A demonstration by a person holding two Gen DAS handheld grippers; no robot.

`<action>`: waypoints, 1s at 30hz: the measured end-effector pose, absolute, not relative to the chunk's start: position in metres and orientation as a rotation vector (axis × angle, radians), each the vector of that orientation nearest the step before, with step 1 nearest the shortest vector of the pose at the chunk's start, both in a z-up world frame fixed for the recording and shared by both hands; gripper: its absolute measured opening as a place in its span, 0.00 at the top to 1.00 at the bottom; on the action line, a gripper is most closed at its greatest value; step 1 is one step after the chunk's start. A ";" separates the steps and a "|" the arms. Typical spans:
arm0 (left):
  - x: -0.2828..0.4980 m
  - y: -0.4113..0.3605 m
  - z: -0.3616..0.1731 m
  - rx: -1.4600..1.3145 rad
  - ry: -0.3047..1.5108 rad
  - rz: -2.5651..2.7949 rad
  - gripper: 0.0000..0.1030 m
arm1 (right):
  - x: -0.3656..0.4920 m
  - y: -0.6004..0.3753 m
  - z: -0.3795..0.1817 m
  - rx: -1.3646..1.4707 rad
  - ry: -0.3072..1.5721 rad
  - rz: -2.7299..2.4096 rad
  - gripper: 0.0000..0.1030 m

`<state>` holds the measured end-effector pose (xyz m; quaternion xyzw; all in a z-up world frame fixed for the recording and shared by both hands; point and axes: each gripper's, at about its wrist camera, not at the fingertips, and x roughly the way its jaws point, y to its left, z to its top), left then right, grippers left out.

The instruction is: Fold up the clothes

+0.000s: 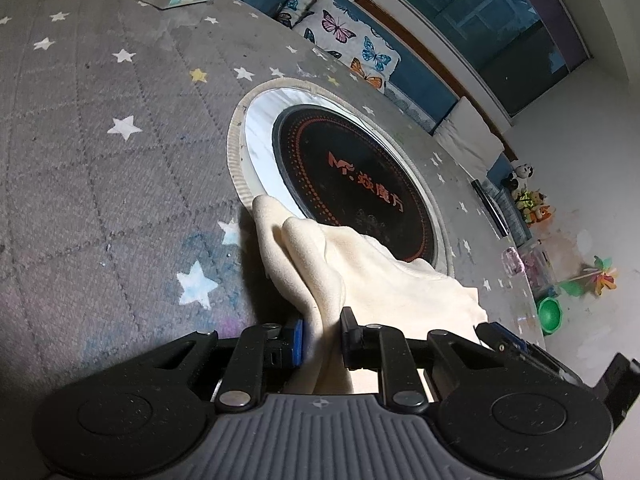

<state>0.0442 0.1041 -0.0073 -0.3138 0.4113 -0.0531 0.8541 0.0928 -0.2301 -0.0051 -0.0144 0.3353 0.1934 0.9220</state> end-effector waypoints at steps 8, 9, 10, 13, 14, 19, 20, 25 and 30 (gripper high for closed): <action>0.048 0.094 0.001 -0.583 0.859 -0.090 0.82 | 0.105 -0.242 -0.017 0.147 0.737 0.442 0.89; 0.049 0.091 0.004 -0.567 0.856 -0.086 0.82 | 0.104 -0.241 -0.015 0.148 0.729 0.442 0.90; 0.049 0.088 0.008 -0.548 0.850 -0.086 0.82 | 0.102 -0.243 -0.013 0.155 0.719 0.443 0.91; 0.053 0.075 0.025 -0.495 0.823 -0.107 0.83 | 0.098 -0.253 -0.002 0.194 0.687 0.447 0.91; 0.057 0.070 0.030 -0.478 0.816 -0.119 0.83 | 0.097 -0.257 0.002 0.203 0.675 0.448 0.92; 0.090 0.029 0.046 -0.404 0.808 -0.185 0.84 | 0.094 -0.286 0.027 0.189 0.606 0.393 0.92; 0.098 0.018 0.049 -0.391 0.806 -0.202 0.84 | 0.095 -0.294 0.030 0.188 0.596 0.372 0.92; 0.138 -0.037 0.057 -0.338 0.799 -0.295 0.84 | 0.102 -0.343 0.045 0.174 0.554 0.243 0.92; 0.174 -0.095 0.054 -0.295 0.807 -0.372 0.84 | 0.110 -0.389 0.053 0.170 0.536 0.131 0.92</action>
